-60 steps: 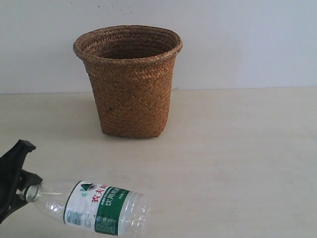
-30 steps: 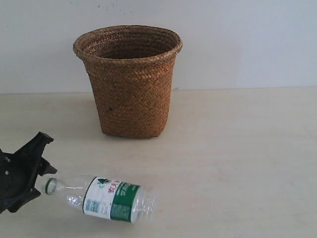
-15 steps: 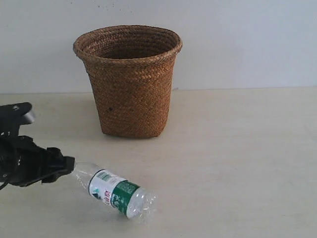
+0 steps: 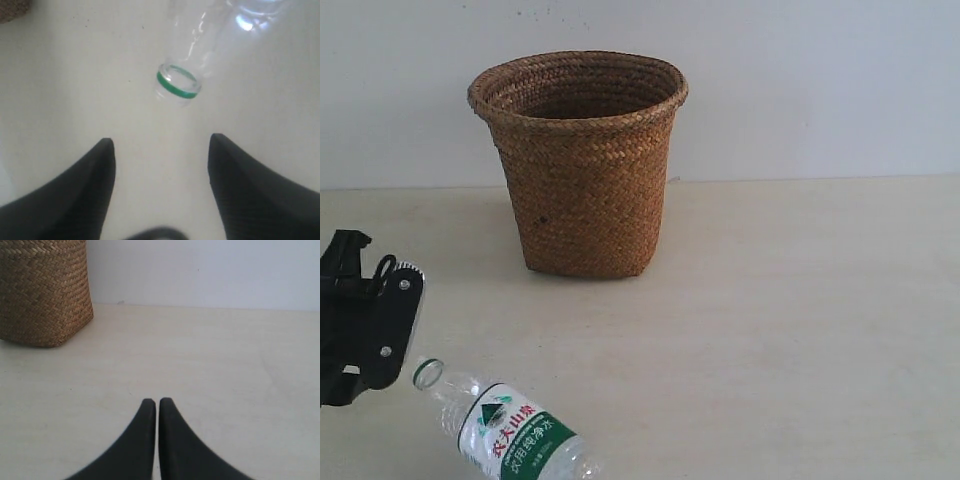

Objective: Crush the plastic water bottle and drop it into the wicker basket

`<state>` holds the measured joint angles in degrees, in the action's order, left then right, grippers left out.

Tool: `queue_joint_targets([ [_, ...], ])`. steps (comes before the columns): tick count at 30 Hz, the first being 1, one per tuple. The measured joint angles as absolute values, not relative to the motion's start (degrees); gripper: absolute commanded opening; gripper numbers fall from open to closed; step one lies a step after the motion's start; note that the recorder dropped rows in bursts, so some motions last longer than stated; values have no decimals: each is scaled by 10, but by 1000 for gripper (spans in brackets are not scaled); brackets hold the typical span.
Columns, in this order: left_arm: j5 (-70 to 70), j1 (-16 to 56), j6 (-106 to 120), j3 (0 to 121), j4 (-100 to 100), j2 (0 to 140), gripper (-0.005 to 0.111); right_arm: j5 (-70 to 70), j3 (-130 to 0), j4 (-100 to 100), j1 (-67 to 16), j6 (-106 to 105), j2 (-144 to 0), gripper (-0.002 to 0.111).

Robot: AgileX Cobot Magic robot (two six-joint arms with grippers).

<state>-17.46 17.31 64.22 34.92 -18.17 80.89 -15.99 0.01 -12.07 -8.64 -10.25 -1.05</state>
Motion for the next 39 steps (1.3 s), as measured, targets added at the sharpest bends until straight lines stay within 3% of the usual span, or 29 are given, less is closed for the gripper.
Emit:
queue_joint_targets([
  [39, -40, 193, 715, 348, -270, 900, 52, -160, 0, -121, -86, -103, -11, 0],
])
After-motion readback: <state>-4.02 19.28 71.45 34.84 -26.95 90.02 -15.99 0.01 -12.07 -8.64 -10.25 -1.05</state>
